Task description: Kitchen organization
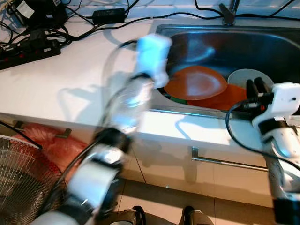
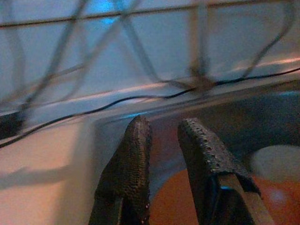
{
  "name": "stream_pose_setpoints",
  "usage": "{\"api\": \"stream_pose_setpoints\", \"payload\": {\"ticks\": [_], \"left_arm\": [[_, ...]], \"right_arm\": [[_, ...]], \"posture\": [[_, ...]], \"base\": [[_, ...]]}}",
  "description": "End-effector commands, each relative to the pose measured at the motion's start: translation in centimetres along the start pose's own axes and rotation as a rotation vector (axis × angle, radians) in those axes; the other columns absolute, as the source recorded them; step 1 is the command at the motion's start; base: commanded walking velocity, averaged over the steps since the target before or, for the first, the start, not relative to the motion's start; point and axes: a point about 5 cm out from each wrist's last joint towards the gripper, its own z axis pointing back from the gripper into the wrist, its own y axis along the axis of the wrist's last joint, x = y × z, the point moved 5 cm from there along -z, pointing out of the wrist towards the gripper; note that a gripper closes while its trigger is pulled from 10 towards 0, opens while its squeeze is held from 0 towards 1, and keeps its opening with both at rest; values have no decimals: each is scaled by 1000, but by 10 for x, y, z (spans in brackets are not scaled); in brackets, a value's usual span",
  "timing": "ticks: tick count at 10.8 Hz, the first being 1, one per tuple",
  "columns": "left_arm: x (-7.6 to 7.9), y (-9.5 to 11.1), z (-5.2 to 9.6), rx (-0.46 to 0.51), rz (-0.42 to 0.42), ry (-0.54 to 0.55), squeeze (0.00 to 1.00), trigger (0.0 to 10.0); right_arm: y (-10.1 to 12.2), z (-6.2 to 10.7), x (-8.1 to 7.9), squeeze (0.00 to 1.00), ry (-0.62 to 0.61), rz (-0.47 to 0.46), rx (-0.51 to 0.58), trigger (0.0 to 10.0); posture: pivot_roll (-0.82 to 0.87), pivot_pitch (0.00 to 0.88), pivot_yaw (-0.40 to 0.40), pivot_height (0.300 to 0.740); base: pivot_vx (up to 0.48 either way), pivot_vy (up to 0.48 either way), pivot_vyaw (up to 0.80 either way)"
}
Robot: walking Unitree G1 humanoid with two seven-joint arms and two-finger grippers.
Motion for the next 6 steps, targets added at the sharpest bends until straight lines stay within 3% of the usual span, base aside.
{"api": "stream_pose_setpoints", "payload": {"ticks": [1, 2, 3, 6], "left_arm": [[-21, -2, 9, -9, -26, 77, 0, 10000], [-45, -12, 24, -41, -62, 150, 0, 10000], [-58, -14, 35, -39, -77, 186, 0, 10000], [-68, -20, 56, -30, -66, 263, 0, 10000]], "right_arm": [[-5, -2, 4, 0, -46, -22, -9, 10000], [-5, -6, 5, 0, -62, -29, -2, 10000], [-6, -8, 6, 0, -71, -39, -1, 10000], [-9, -13, 0, 0, -72, -67, 12, 10000]], "posture": [[-56, 151, 117, 740], [-46, 142, 108, 740], [-36, 135, 102, 740], [-34, 123, 90, 740]], "base": [[0, 0, 0], [0, 0, 0], [0, 0, 0], [0, 0, 0]]}}
